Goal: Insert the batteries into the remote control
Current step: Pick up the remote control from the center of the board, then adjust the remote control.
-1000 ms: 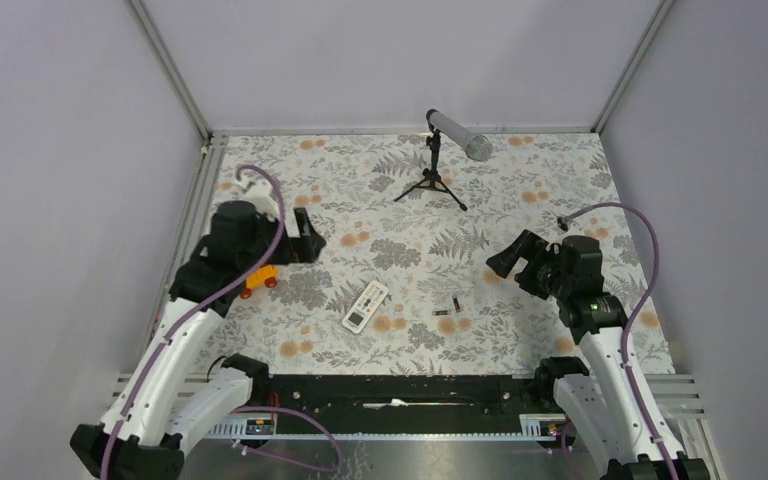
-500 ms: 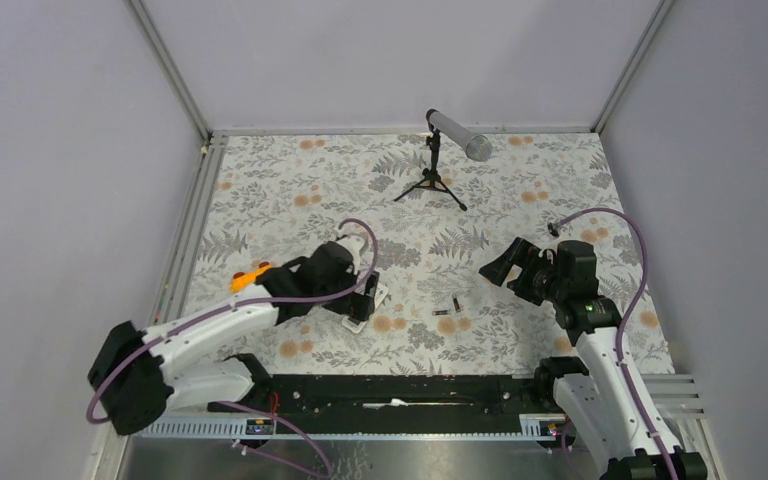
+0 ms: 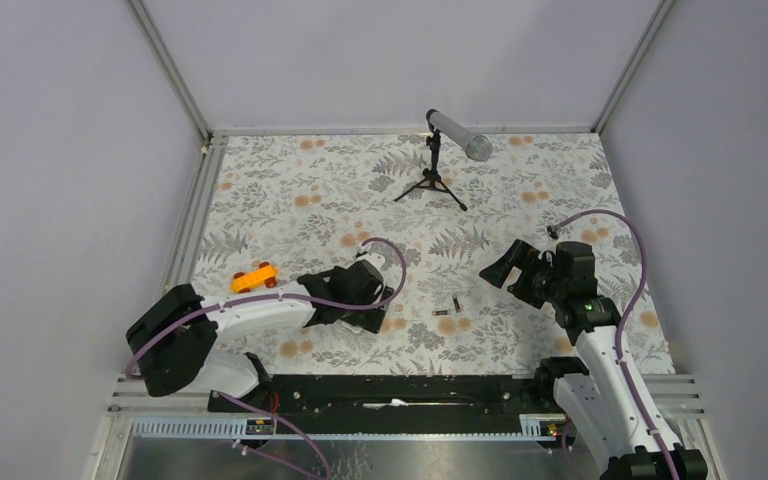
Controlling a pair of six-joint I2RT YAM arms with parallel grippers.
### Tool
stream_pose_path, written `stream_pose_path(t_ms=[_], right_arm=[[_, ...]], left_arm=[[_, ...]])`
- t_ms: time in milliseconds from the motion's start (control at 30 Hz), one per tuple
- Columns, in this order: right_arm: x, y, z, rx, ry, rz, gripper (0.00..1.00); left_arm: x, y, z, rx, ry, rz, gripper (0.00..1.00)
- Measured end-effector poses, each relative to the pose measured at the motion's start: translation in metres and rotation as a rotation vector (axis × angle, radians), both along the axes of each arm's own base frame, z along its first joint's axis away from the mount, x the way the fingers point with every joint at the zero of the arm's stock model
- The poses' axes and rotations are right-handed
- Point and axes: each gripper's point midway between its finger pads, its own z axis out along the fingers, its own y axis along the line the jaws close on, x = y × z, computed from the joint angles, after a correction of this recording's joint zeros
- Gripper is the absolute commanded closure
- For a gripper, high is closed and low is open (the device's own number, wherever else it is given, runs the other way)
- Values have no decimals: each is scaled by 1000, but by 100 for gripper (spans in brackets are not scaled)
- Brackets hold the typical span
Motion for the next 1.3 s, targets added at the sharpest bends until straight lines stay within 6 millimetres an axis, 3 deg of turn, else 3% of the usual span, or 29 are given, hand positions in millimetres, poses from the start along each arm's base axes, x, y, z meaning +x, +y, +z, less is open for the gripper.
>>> stream_pose_path(t_ms=[133, 433, 667, 767, 1000, 1100, 1300], right_arm=[[-1, 0, -3, -2, 9, -2, 0], [-3, 0, -6, 0, 28, 5, 4], [-7, 8, -10, 30, 59, 51, 4], [-8, 19, 1, 81, 26, 104, 3], [-3, 53, 53, 266, -155, 238, 0], [-5, 68, 80, 326, -253, 309, 0], [-11, 97, 112, 358, -354, 452, 1]], left_arm=[[0, 2, -7, 19, 8, 15, 13], [4, -2, -14, 26, 16, 31, 53], [4, -8, -7, 41, 27, -22, 58], [-1, -30, 18, -42, 57, -101, 58], [-11, -98, 123, -378, 79, -361, 63], [-13, -102, 141, -475, 137, -420, 64], [-13, -83, 153, -596, 289, -413, 64]])
